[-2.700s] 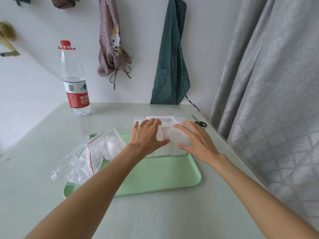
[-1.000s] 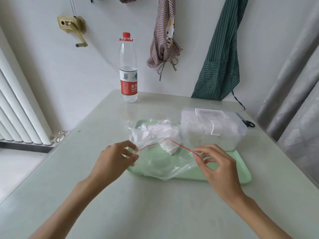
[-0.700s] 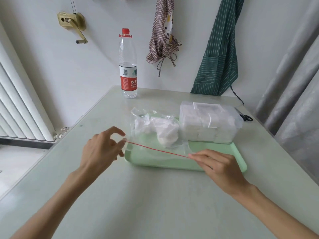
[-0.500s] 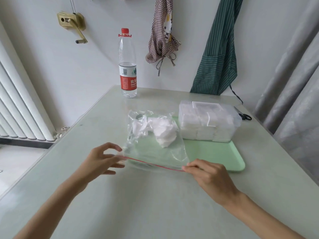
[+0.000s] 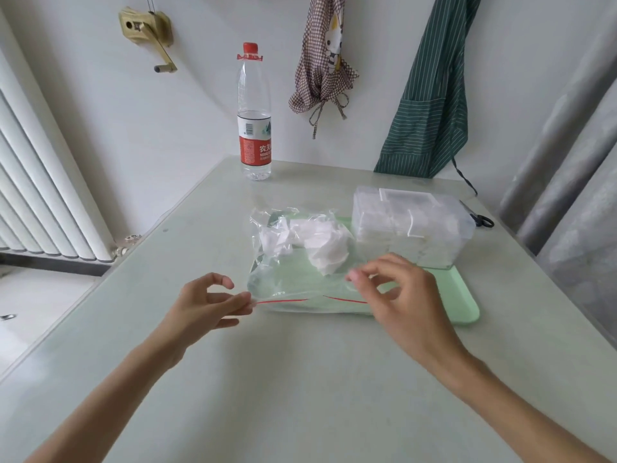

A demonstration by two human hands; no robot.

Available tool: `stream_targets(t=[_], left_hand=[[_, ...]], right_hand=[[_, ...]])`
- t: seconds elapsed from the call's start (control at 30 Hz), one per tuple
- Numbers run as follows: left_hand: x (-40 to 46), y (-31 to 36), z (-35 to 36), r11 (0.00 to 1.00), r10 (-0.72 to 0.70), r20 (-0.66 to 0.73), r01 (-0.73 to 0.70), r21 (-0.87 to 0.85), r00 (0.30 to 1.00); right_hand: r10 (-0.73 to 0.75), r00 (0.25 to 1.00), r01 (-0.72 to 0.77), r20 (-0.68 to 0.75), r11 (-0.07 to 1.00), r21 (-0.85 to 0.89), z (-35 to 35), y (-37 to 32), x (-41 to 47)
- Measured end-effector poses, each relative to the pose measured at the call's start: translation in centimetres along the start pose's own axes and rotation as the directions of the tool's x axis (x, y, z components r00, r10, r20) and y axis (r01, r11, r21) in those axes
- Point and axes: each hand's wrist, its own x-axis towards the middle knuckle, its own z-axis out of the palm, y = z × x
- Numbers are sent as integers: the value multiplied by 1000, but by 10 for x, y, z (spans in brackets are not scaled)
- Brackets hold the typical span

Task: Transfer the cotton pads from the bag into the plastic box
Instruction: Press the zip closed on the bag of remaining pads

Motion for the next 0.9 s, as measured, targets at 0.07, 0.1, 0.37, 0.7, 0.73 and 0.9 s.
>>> stream_targets(t=[0.07, 0.1, 0.37, 0.7, 0.73, 0.9], left_hand=[[-8, -3, 5, 996, 44, -91, -51, -69, 995], [-12, -5, 8, 992, 44, -133, -59, -113, 990], [-24, -15, 28, 992, 90, -238, -108, -63, 967], [-27, -29, 36, 1000, 10, -210, -6, 18, 978], [-26, -29, 36, 1000, 21, -213, -17, 19, 977], [-24, -35, 41, 997, 80, -246, -82, 2, 966]], right_hand=[[336, 885, -445, 322, 811, 380, 24, -31, -4], [411, 752, -632, 515, 671, 387, 38, -42, -10], [688, 505, -801, 521, 149, 579, 106, -31, -6], [669, 526, -770, 525, 114, 627, 104, -25, -12], [663, 537, -769, 521, 130, 626, 104, -26, -11], [669, 560, -769, 488, 201, 607, 102, -24, -13]])
